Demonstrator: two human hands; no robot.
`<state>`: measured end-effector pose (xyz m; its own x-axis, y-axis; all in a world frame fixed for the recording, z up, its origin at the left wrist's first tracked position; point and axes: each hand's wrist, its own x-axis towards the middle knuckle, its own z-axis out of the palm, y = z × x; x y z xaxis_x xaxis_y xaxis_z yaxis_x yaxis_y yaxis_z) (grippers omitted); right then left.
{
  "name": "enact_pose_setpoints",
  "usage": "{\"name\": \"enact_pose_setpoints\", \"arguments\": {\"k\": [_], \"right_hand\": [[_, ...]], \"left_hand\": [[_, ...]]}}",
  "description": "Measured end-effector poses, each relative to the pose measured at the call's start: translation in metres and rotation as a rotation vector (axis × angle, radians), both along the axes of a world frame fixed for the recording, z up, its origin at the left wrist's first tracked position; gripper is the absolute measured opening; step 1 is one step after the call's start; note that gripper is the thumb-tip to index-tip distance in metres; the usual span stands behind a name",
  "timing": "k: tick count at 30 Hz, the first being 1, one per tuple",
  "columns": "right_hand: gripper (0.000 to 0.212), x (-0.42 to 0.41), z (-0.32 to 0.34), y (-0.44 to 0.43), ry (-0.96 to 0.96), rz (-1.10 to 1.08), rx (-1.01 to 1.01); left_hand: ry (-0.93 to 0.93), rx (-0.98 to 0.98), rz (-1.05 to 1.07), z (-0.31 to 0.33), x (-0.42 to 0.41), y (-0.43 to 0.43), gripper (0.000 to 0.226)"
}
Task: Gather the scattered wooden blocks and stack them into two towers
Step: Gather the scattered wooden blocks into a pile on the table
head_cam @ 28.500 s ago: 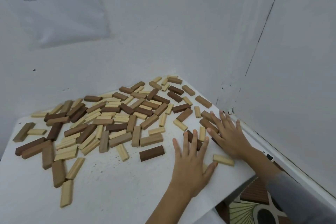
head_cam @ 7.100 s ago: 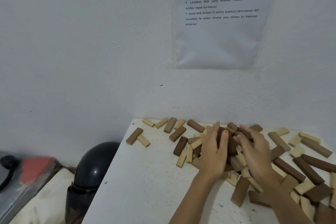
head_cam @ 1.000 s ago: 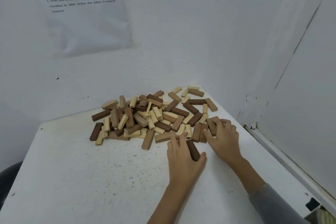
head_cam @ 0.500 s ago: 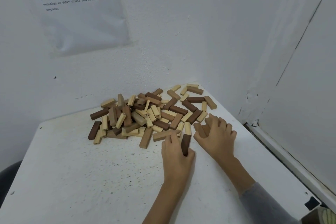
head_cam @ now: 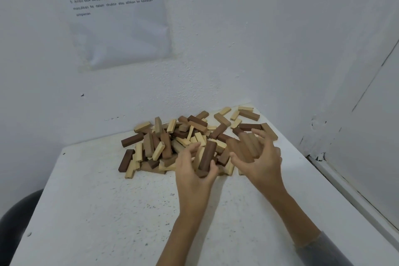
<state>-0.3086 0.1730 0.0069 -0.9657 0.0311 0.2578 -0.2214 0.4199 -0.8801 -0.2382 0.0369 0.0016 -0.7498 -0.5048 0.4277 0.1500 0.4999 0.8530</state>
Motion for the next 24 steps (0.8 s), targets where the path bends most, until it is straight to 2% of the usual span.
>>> {"name": "enact_pose_setpoints", "arguments": {"k": [5,12,16,19,24], "right_hand": [[0.063,-0.021,0.020,-0.052,-0.165,0.249,-0.260],[0.060,-0.053,0.022,-0.134,-0.238,0.324,-0.316],[0.062,-0.062,0.015,-0.156,-0.174,0.343,-0.152],[0.052,-0.064,0.006,-0.161,-0.120,0.388,0.010],[0.043,-0.068,-0.008,-0.161,-0.087,0.453,0.189]], "left_hand": [[0.066,0.040,0.087,0.017,-0.021,-0.047,0.046],[0.044,0.071,0.117,0.017,-0.048,-0.110,0.045],[-0.049,0.145,0.067,0.007,-0.057,-0.121,0.039],[-0.069,0.252,0.040,0.001,-0.063,-0.116,0.035],[-0.115,0.252,0.020,0.000,-0.069,-0.112,0.047]]}}
